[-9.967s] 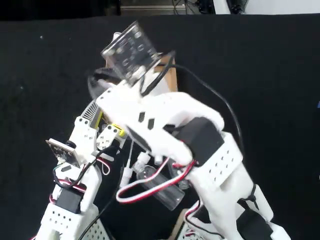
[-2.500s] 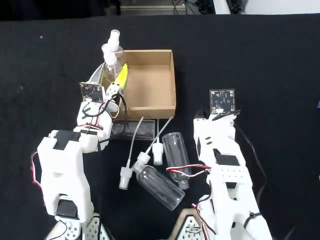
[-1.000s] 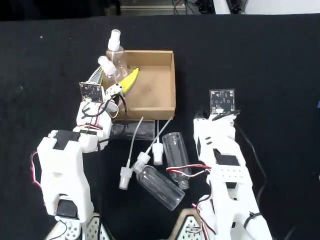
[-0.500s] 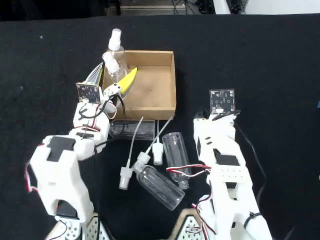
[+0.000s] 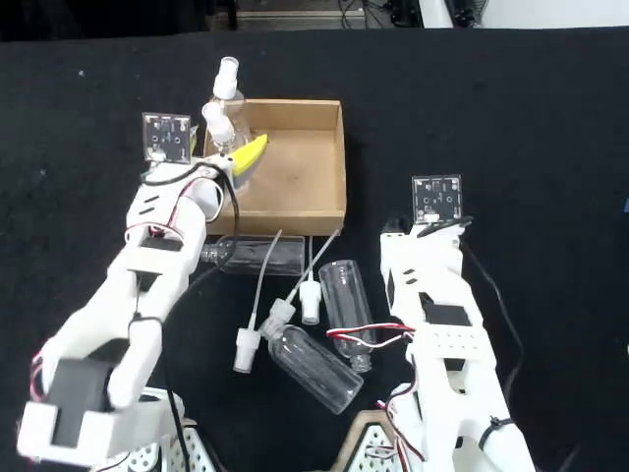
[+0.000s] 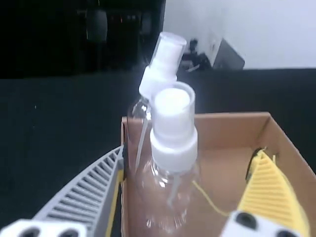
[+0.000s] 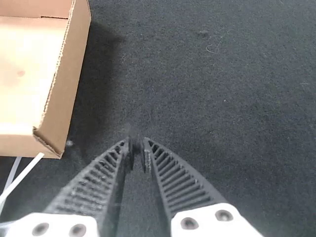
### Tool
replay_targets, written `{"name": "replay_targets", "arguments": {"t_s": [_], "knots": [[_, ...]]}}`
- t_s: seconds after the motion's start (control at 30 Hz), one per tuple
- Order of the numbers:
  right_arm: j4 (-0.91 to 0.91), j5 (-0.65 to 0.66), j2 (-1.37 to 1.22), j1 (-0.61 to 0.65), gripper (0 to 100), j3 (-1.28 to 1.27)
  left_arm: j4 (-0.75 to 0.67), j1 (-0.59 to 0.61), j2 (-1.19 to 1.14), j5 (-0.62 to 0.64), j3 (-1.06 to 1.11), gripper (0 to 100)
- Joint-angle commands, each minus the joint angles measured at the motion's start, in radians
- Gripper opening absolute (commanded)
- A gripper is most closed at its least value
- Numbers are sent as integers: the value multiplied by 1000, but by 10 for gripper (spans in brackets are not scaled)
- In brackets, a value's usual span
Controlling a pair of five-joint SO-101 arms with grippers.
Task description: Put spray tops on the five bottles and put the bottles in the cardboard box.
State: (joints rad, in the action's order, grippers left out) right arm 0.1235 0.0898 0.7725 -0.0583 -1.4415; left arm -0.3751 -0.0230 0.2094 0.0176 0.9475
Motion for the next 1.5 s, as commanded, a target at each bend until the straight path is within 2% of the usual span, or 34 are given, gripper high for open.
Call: {"name": "replay_targets", "arguments": {"t_s": [0.0,0.27,0.37,0.47,0.5,0.6,0.8,0.9,1.0,1.27,1.47], "knots": [[-29,8,12,-15,11,5,233,5,183,5,-13,360],[-29,8,12,-15,11,4,621,7,388,5,-16,345],[-29,8,12,-15,11,4,747,7,460,5,-18,216],[-29,8,12,-15,11,4,819,10,525,5,-16,47],[-29,8,12,-15,11,2,838,12,545,5,-18,19],[-29,8,12,-15,11,2,870,18,605,-3,-2,121],[-29,8,12,-15,11,2,868,114,712,-28,96,309],[-29,8,12,-15,11,2,879,127,718,-32,96,302],[-29,8,12,-15,11,2,964,128,658,-52,25,284],[-29,8,12,-15,11,2,1270,136,189,-60,-400,282],[-29,8,12,-15,11,2,1321,140,-15,-61,-582,282]]}}
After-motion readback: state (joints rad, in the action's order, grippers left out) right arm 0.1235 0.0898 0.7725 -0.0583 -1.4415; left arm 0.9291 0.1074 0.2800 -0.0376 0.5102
